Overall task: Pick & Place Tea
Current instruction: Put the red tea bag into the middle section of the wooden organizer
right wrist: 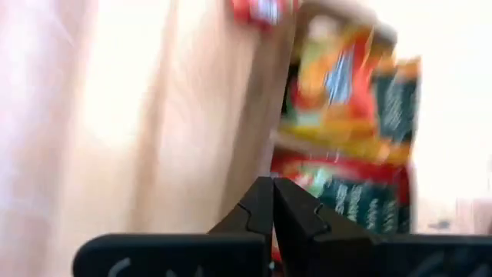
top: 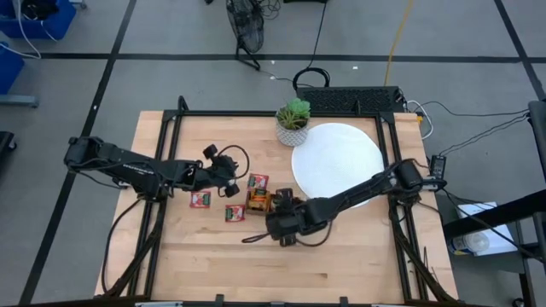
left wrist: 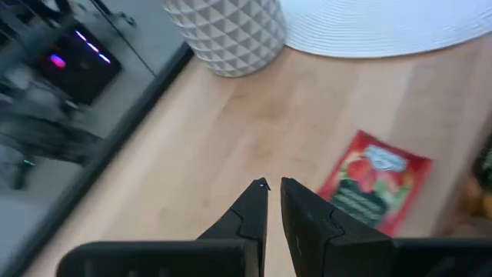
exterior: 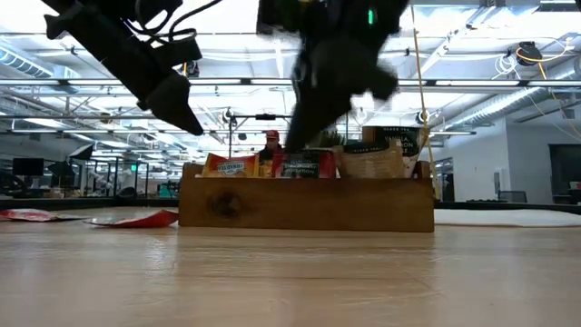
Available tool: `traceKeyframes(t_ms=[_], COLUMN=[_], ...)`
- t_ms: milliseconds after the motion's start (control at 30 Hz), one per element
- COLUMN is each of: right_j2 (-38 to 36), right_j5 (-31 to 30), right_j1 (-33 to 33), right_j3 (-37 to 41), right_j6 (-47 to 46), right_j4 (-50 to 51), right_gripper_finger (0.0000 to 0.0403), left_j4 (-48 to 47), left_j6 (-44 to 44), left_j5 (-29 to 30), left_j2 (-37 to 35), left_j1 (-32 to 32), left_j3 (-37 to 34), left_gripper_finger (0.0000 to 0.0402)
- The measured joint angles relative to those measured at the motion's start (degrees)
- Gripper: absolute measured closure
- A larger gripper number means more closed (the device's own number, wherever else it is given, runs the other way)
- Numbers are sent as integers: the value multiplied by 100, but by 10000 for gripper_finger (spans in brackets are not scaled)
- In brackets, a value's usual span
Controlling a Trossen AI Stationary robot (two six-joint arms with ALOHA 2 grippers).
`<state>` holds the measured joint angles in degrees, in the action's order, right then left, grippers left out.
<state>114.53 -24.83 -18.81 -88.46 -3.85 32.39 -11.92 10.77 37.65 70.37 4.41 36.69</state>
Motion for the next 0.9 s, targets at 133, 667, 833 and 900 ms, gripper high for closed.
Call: traceKeyframes(t_ms=[133,667,833,900], right_j2=[-512,-1319,-1392,-1456], right_j5=[147,-376,-372,-385], right_j1=[-103,-317,-317,-317], right_j3=[-4,113,364,422], right_j6=[0,-160,-234,-211], right_j4=[-227,-18,-99,-97], right_gripper_finger=[403,403,403,403], left_j4=[37,2751,2560,2461], left_j6=[282,-2680,-2424,-2081], left_j5=[-812,-4358,-5409,-5506], left_j2=[17,2502,3244,3389], left_j1=[-313,-1751,-2031,-2064], left_j3=[0,117,292,306], left_gripper_finger=[353,294,389,386])
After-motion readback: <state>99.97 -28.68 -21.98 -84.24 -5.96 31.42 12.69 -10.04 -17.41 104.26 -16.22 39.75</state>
